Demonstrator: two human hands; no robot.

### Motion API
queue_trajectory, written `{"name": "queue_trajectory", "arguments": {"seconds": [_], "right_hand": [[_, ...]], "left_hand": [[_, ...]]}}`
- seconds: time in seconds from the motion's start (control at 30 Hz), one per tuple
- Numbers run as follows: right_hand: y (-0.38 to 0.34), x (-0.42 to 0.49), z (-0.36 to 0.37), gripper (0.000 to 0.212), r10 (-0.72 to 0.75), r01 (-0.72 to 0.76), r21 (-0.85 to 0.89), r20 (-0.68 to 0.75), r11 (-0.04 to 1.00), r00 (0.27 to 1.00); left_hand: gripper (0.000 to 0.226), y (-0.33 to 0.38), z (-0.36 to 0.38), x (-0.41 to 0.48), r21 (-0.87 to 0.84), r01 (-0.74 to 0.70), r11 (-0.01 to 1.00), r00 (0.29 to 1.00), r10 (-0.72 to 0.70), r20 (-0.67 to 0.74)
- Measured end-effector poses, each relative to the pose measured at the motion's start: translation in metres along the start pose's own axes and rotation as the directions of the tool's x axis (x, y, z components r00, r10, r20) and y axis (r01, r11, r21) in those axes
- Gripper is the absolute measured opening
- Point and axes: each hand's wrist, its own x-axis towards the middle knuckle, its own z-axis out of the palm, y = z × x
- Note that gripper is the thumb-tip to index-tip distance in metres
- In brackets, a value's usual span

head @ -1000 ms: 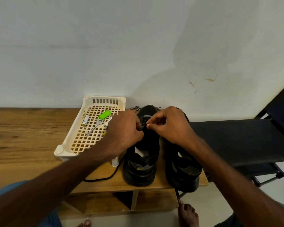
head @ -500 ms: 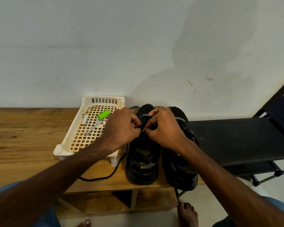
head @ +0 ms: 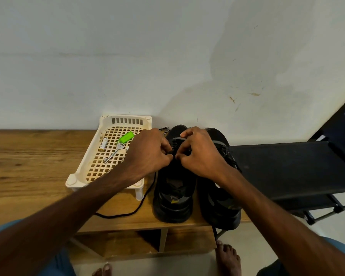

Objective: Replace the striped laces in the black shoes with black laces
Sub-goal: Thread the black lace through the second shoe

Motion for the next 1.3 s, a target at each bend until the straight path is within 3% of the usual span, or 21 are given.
{"name": "queue_trajectory", "arguments": {"seconds": [0.23,0.37,0.7,0.83,0.97,1.1,1.3], "right_hand": [[-0.003,-0.002,-0.002,0.011,0.013,-0.014,0.022,0.05,1.0,0.999],[-0.007,-0.004,-0.005,0.011,0.021,-0.021,-0.007,0.044,1.0,0.999],[-0.009,-0.004,-0.004,0.01,0.013,-0.011,-0.035,0.062,0.999,0.998],[-0.005,-0.001,0.0,0.009,0.026,-0.03,0.081,0.054,0.996,0.998],[-0.001,0.0,0.004,0.011,0.03,-0.037,0.104,0.059,0.994,0.998],[-0.003,-0.002,0.008,0.013,0.027,-0.032,0.181,0.032,0.983,0.999],[0.003,-0.004,-0.004,0.021,0.0,-0.023,0.138,0.161,0.99,0.987]], "left_hand": [[0.012,0.005,0.003,-0.003,-0.039,0.058,0.998,0.998,-0.059,-0.032],[0.014,0.004,0.001,-0.002,-0.126,0.125,0.984,0.992,-0.126,0.0],[0.014,0.004,-0.003,-0.003,-0.161,0.182,0.97,0.983,-0.173,0.067],[0.012,0.001,-0.006,-0.002,-0.169,0.16,0.973,0.984,-0.145,0.1],[0.015,-0.009,-0.013,0.002,-0.27,0.18,0.946,0.968,-0.121,0.221],[0.013,-0.015,-0.016,0.003,-0.353,0.194,0.915,0.962,-0.107,0.251],[0.007,-0.019,-0.008,0.008,-0.327,0.225,0.918,0.952,-0.136,0.273]]}}
